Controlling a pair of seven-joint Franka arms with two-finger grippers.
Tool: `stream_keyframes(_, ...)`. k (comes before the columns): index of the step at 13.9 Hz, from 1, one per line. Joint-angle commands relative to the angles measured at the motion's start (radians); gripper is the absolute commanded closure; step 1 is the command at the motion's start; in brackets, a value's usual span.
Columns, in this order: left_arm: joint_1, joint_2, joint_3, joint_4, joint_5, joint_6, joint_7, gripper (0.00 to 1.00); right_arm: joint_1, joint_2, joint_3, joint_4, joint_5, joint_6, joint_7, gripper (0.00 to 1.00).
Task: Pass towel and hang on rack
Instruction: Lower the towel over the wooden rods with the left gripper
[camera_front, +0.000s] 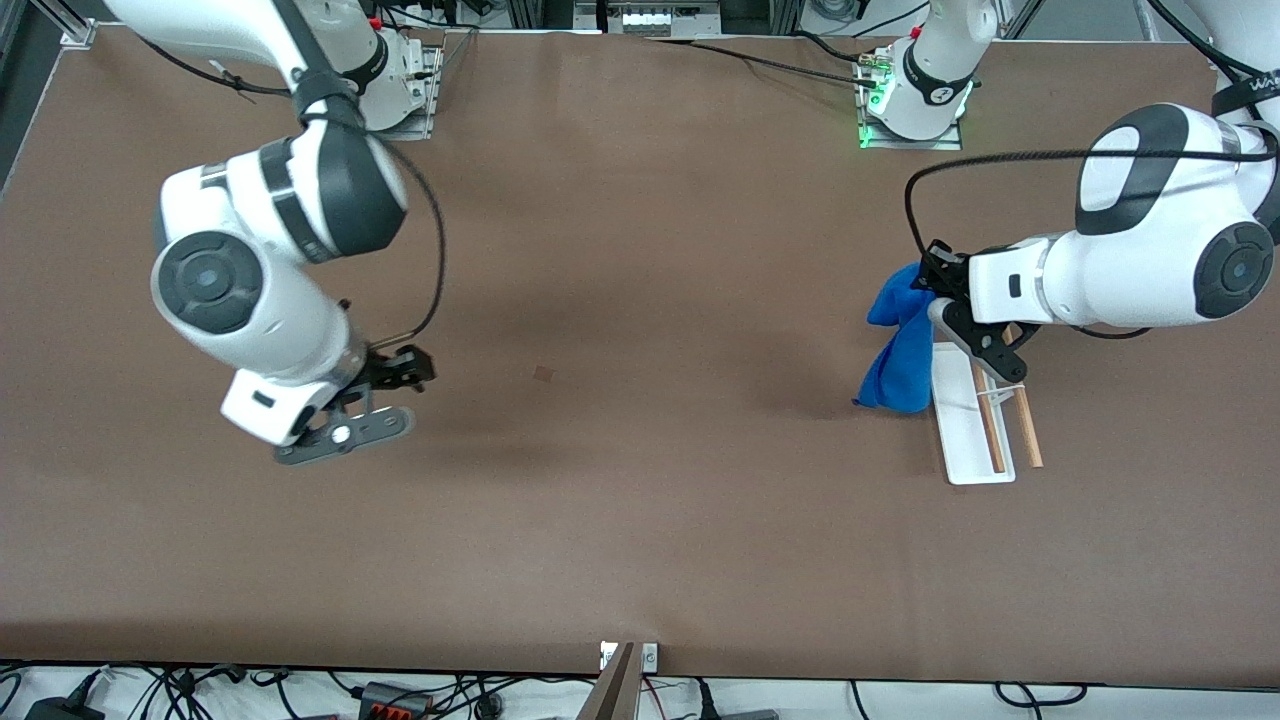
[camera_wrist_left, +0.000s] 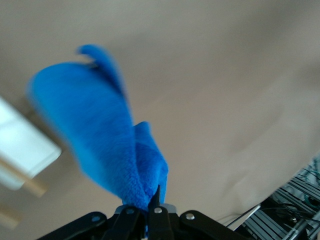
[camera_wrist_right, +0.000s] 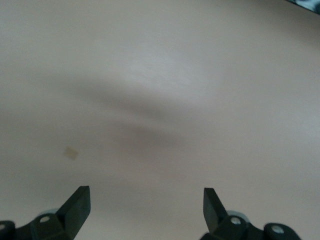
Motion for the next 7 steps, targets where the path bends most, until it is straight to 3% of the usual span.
stream_keyframes(1,0.029,0.057,0.001,0.031,0.059,-0.016,-0.054,1.00,-0.057,-0.022,0.011,-0.019,-0.007,-0.012,0.007,0.00)
stream_keyframes(4,0.058,0.072,0.001,0.047,0.154,-0.001,-0.036,1.00,-0.080,-0.037,0.006,-0.013,-0.017,-0.014,0.013,0.00)
stream_keyframes(7,0.096,0.107,0.001,0.050,0.171,0.016,0.043,1.00,-0.117,-0.062,-0.009,-0.013,-0.009,-0.015,0.021,0.00)
